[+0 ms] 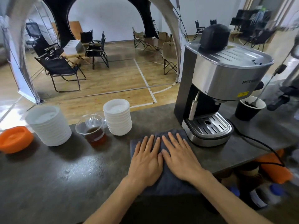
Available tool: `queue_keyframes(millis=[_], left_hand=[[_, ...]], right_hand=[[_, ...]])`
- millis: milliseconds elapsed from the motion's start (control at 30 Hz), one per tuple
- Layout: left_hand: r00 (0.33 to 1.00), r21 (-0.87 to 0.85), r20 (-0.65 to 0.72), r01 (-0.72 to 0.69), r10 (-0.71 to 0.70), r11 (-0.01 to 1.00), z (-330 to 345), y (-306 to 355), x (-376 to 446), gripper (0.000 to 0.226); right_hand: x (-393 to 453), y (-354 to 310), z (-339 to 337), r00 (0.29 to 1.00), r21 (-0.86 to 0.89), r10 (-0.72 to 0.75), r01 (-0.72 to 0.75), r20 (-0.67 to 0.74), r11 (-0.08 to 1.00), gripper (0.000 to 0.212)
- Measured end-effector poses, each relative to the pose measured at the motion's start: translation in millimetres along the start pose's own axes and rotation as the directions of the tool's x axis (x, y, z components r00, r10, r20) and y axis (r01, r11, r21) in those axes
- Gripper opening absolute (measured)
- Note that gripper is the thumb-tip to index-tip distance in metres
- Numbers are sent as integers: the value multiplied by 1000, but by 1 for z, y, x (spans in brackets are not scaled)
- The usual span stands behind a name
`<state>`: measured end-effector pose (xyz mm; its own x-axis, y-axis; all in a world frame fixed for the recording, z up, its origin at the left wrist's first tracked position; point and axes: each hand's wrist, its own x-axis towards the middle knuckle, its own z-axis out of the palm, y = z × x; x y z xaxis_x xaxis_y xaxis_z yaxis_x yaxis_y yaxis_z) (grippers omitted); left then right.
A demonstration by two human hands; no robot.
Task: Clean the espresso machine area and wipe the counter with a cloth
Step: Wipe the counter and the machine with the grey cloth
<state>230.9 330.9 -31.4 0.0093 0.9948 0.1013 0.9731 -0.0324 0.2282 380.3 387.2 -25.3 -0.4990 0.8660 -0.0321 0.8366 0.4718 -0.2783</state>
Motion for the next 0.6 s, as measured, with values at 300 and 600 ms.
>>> queue_keyframes(millis=[300,600], left_hand=[[986,3,70,150,-150,989,10,-29,148,58],[988,41,49,148,-150,988,13,-45,176,58]], right_hand=[[166,16,-21,991,-131,14,4,135,991,58],[194,18,-14,996,-151,-5,19,93,988,57]])
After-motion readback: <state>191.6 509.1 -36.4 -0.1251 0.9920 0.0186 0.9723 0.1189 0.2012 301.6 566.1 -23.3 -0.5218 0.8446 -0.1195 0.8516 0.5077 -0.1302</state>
